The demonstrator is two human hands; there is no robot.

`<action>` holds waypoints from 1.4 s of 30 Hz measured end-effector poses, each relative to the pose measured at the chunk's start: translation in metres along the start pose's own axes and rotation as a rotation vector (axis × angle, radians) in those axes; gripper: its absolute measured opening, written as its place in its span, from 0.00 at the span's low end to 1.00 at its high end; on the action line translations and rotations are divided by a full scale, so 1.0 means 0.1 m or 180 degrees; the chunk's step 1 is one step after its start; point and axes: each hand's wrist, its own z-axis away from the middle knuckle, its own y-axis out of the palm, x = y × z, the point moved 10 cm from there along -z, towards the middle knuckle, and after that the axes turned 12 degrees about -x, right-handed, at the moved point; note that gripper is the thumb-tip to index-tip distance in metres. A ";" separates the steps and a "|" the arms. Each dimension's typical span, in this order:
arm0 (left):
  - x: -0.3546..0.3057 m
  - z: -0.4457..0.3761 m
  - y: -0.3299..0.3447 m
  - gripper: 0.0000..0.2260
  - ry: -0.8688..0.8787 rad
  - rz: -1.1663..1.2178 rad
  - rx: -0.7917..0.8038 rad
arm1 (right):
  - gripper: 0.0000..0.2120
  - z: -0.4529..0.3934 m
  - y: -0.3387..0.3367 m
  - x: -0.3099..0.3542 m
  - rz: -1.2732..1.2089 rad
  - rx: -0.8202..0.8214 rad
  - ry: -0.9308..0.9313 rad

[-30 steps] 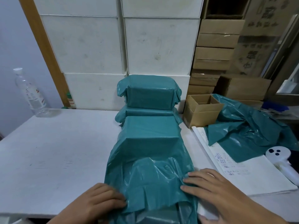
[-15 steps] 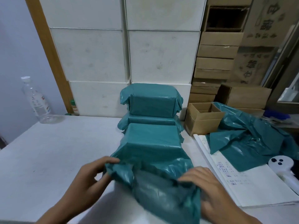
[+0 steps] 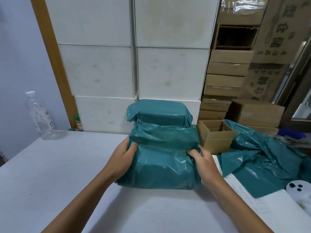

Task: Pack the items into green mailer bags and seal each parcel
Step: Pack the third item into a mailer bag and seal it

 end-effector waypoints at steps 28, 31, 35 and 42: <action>0.11 0.13 -0.10 0.15 -0.0299 -0.0407 -0.0818 | 0.15 0.17 -0.03 -0.27 0.0164 -0.0394 0.0503; 0.06 0.11 -0.10 0.16 -0.0243 -0.0524 -0.0833 | 0.24 0.10 -0.08 -0.29 0.0382 -0.0492 0.0477; 0.08 0.08 -0.11 0.17 -0.0263 -0.0656 -0.0864 | 0.19 0.10 -0.11 -0.15 0.0574 -0.0764 0.0058; 0.00 0.05 -0.08 0.10 -0.0181 -0.1085 -0.0856 | 0.16 0.06 -0.04 -0.01 0.1117 -0.0630 -0.0195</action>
